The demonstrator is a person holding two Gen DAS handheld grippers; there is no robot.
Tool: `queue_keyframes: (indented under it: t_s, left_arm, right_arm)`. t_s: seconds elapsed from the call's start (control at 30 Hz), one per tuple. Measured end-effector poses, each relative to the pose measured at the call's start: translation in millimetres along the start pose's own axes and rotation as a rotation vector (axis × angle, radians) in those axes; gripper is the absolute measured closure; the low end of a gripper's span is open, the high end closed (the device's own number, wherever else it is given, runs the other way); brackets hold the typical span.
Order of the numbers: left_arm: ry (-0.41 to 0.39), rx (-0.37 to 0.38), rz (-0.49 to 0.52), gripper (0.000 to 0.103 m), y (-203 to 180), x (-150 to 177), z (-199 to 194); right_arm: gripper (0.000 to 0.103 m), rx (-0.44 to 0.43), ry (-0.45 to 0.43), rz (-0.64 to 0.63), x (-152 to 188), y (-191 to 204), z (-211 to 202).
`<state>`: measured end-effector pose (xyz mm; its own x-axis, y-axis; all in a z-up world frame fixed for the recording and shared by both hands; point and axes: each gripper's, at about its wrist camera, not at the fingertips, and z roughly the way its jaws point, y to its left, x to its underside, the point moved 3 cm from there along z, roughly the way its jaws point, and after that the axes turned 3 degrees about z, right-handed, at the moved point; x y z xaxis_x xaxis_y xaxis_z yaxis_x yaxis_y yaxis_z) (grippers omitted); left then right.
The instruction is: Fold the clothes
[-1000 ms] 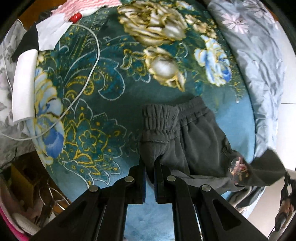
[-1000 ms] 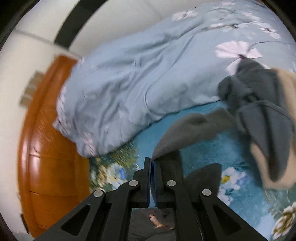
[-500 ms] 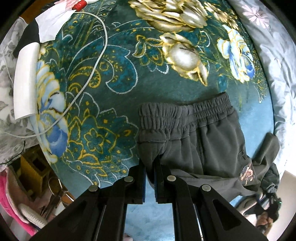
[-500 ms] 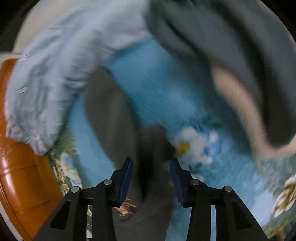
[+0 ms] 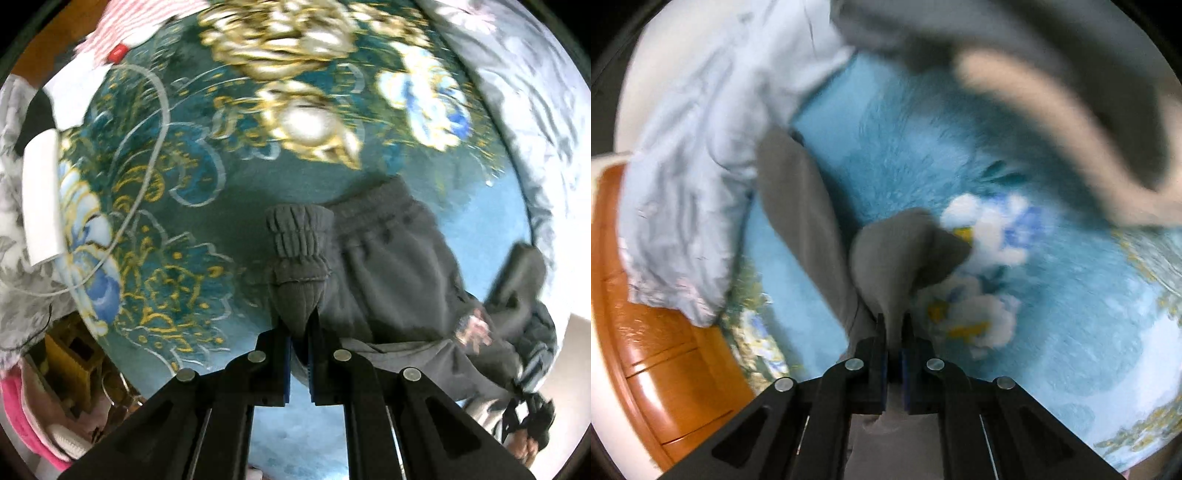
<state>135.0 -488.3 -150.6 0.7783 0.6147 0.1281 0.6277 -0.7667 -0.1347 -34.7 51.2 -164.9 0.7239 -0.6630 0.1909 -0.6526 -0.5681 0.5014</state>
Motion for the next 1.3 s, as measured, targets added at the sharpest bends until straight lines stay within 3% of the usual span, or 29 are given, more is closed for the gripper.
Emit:
queue_keyframes:
  t_s: [0.17,0.33,0.47,0.53,0.7,0.8,0.93,1.03,1.17,1.3]
  left_arm:
    - [0.008,0.061,0.145,0.096,-45,23,-5]
    - [0.05,0.118,0.297,0.096,-96,72,-4]
    - [0.066,0.08,0.421,0.096,-122,108,-2]
    - [0.055,0.032,0.446,0.097,-120,121,-1]
    - [-0.039,-0.115,0.419,0.098,-91,124,-9]
    - [-0.091,-0.182,0.431,0.097,-80,130,-14]
    - [-0.113,-0.245,0.432,0.097,-68,138,-8]
    - [-0.118,-0.237,0.343,0.094,-54,141,-7]
    - [-0.141,-0.191,0.222,0.086,-41,143,-21]
    - [-0.216,-0.16,0.185,0.078,-36,141,-52]
  right_arm:
    - [0.098,-0.072,-0.165,0.101,13,-75,-108]
    - [0.098,-0.077,-0.341,0.174,20,-156,-209]
    - [0.098,-0.035,-0.444,0.192,53,-212,-250]
    - [0.098,0.024,-0.432,0.217,70,-248,-245]
    - [0.098,0.11,-0.237,0.334,108,-333,-186]
    - [0.098,0.121,-0.141,0.319,123,-353,-161]
    - [0.095,0.163,-0.076,0.25,128,-361,-148]
    - [0.085,0.157,-0.077,0.229,122,-370,-161]
    - [0.08,0.235,-0.155,0.213,100,-382,-203]
    - [0.077,0.273,-0.232,0.144,73,-369,-239]
